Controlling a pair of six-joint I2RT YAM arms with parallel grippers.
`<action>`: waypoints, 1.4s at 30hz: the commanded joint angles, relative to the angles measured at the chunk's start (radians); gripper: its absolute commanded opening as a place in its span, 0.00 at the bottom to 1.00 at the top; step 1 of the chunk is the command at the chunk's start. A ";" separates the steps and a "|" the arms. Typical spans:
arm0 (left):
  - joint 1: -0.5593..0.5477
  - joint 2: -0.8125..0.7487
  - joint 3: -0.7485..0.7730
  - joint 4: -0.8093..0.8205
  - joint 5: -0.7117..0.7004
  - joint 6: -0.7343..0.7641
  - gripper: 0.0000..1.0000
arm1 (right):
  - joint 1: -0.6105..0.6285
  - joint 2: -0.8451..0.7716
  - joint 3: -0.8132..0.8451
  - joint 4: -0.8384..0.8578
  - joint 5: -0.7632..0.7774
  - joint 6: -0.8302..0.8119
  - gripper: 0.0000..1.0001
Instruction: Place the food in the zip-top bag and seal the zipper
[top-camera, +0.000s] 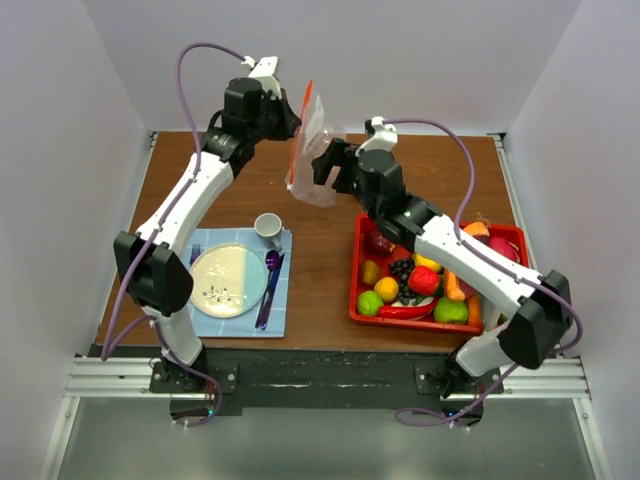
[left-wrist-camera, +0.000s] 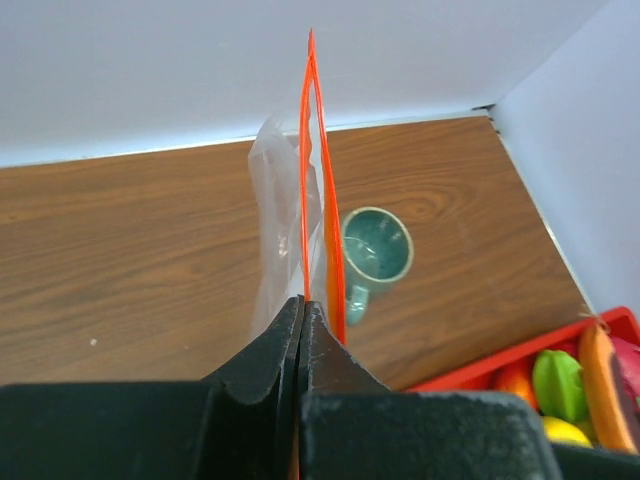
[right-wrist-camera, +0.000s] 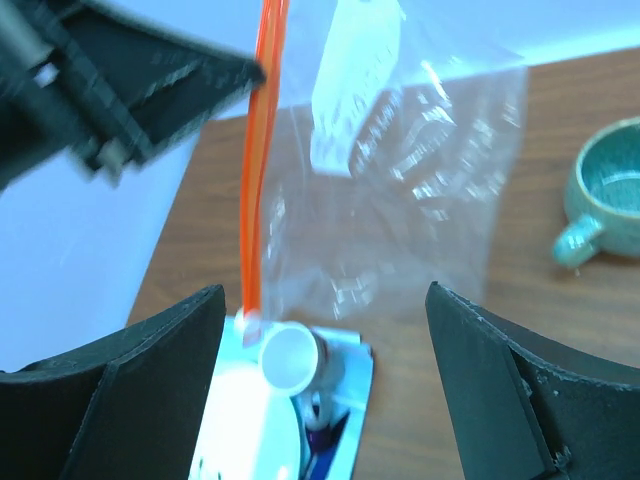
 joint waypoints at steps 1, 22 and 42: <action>-0.022 -0.073 -0.048 0.039 0.045 -0.064 0.00 | -0.016 0.072 0.124 0.061 -0.020 -0.010 0.85; -0.042 -0.178 -0.171 0.076 0.068 -0.055 0.00 | -0.032 0.244 0.271 -0.016 -0.002 0.006 0.78; -0.042 -0.138 -0.185 0.087 0.061 -0.057 0.00 | -0.051 0.152 0.168 0.024 -0.026 -0.004 0.76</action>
